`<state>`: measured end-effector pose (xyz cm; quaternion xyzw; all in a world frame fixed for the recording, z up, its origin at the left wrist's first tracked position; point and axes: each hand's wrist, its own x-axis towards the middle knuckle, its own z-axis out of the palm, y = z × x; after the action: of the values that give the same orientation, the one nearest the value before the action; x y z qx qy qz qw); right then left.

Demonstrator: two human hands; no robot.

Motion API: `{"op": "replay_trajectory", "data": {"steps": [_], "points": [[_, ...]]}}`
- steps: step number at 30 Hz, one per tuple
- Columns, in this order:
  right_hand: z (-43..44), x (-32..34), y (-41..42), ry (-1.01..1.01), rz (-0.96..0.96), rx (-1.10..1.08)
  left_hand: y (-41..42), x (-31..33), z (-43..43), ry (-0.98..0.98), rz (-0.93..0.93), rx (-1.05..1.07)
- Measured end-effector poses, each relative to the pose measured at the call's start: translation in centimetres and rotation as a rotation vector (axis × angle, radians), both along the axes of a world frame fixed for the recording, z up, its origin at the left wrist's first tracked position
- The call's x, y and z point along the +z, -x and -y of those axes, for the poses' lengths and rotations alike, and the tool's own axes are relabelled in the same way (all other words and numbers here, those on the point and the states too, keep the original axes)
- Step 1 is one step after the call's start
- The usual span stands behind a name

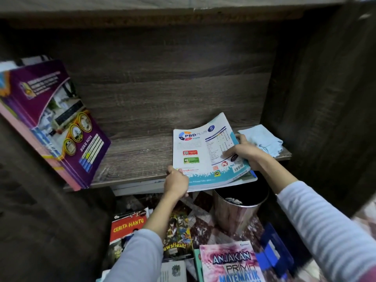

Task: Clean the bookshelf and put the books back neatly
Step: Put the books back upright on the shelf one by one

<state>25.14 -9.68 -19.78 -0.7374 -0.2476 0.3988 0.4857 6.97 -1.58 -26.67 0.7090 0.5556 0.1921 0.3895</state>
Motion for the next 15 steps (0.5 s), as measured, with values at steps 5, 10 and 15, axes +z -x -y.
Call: {"op": "replay_trajectory", "data": {"steps": [5,10,15], "points": [[0.2,1.1,1.4,-0.079,0.047,-0.043,0.8,1.1,-0.4,0.028,-0.074,-0.058],[0.7,3.0,3.6,-0.266,0.065,-0.080,2.2,5.0,-2.1,-0.223,-0.520,-0.138],[0.7,4.8,7.8,-0.440,0.241,-0.074,1.8,12.4,-2.0,-0.383,-0.111,0.016]]}}
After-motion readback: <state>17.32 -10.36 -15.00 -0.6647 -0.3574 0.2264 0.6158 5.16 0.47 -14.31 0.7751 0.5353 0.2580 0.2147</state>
